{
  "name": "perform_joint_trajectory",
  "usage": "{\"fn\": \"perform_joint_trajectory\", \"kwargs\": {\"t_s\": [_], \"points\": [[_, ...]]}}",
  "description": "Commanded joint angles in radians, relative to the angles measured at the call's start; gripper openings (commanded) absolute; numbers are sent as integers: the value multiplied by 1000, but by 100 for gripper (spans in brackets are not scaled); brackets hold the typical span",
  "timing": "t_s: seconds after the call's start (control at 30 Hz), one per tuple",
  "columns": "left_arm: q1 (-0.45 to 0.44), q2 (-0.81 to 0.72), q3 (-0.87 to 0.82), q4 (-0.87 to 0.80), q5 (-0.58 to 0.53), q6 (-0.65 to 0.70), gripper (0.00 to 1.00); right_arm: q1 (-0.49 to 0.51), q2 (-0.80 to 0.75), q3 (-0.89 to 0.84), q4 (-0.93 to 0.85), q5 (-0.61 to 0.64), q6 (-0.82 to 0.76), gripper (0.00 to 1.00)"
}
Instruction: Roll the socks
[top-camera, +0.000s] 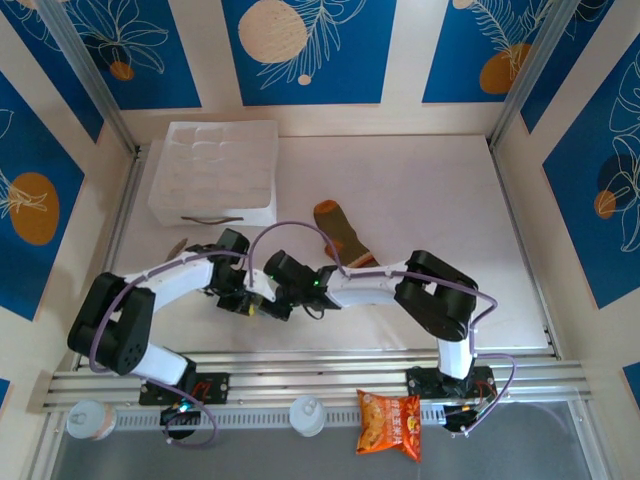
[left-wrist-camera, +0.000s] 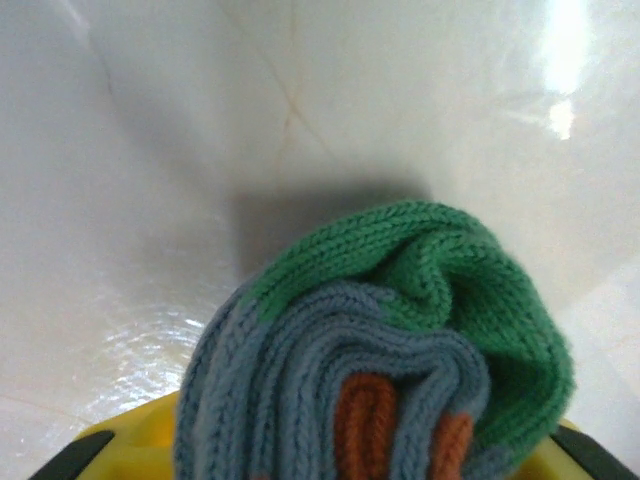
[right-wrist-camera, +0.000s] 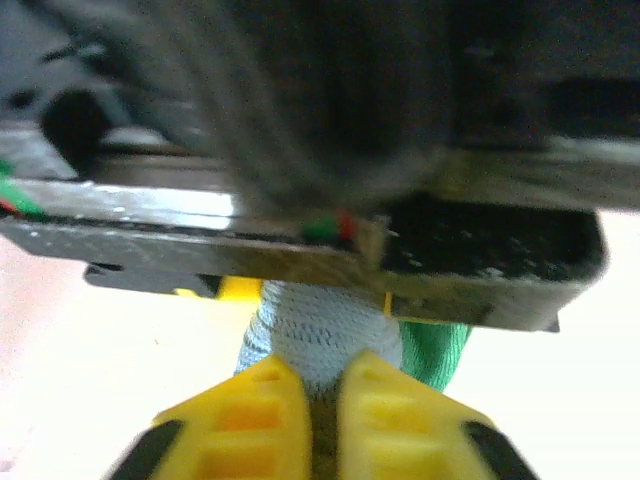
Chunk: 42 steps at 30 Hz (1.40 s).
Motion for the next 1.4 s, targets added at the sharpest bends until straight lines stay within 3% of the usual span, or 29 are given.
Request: {"fn": "perform_joint_trajectory", "kwargs": {"t_s": [0.0, 0.13, 0.23, 0.4, 0.6, 0.73, 0.83, 0.93, 1.1, 1.37], "points": [[-13, -37, -62, -62, -60, 27, 50, -36, 105, 34, -154, -49, 96, 0], [-5, -178, -64, -60, -118, 50, 76, -58, 154, 55, -248, -130, 151, 0], [9, -243, -65, -61, -144, 77, 90, -73, 178, 57, -276, -174, 189, 0], [32, -352, -83, -25, -206, 126, 99, -84, 222, 95, -336, -203, 235, 0], [36, -471, -126, 32, -253, 227, 92, -102, 265, 152, -396, -242, 305, 0], [36, -547, -174, 86, -247, 296, 84, -120, 289, 178, -423, -283, 354, 0], [34, -580, -215, 123, -220, 315, 71, -141, 301, 187, -423, -326, 400, 0], [23, -585, -243, 144, -198, 313, 70, -164, 321, 213, -440, -369, 443, 0], [9, -544, -309, 270, -203, 274, 69, -183, 335, 241, -447, -420, 489, 0], [-35, -353, -330, 455, -213, 237, 66, -203, 343, 256, -440, -483, 544, 0]]}}
